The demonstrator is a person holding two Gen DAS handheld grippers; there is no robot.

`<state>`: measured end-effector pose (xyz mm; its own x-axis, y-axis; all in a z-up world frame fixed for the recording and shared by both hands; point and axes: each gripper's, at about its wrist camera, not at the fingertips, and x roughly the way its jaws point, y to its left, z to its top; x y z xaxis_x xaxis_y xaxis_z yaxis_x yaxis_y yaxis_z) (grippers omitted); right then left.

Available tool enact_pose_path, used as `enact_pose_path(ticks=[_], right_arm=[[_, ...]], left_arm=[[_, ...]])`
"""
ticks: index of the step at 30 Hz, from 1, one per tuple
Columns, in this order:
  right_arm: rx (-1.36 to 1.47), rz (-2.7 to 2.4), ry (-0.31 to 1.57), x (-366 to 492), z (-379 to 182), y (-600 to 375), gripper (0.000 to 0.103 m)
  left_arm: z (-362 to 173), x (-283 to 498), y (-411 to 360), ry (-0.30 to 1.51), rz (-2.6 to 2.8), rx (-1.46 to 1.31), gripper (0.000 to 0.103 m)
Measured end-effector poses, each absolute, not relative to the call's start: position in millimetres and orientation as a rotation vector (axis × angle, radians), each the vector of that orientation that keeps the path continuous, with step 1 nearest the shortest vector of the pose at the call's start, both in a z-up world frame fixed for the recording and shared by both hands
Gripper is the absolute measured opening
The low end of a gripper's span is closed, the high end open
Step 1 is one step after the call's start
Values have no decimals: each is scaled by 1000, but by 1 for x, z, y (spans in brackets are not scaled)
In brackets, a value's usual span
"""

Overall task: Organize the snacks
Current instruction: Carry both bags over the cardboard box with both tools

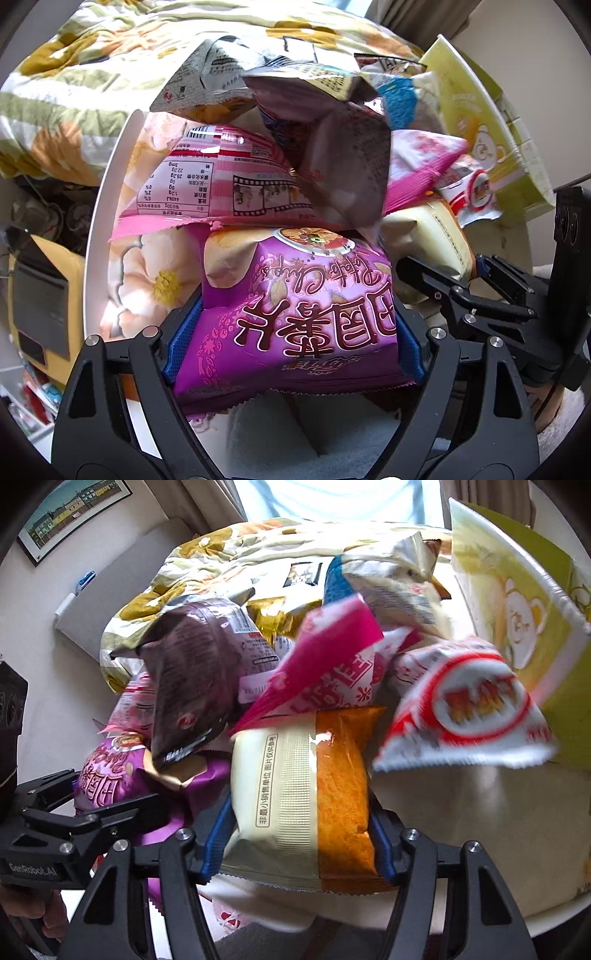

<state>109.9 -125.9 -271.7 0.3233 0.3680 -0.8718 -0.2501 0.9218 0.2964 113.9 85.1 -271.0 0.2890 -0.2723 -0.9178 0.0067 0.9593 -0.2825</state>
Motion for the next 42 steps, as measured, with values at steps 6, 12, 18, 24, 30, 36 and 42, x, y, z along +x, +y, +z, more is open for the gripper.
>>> enact_pose_path(ticks=[6,12,18,24,30,36,42], right_arm=[[120,407,1146,90,-247,-141,60],[119,391,1113,79,-214,-147,60],[132,335,1049,75,-179,-146,60],[171,270,987,77,-158,-152,60],[185,226,938,92,-139,-188,60],[196,209,898,128,-124,-247,60],[187,200,875,176,-116,-317,60]], left_arm=[[-246,92,81,1238,-215,-257,84],[-213,79,82,1196,-267,-257,84],[-180,81,72,1133,-337,-225,84],[-157,94,55,1084,-377,-195,84],[-135,118,25,1028,-375,-172,84],[-113,163,-32,960,-348,-169,84],[-102,226,-107,904,-343,-153,85]])
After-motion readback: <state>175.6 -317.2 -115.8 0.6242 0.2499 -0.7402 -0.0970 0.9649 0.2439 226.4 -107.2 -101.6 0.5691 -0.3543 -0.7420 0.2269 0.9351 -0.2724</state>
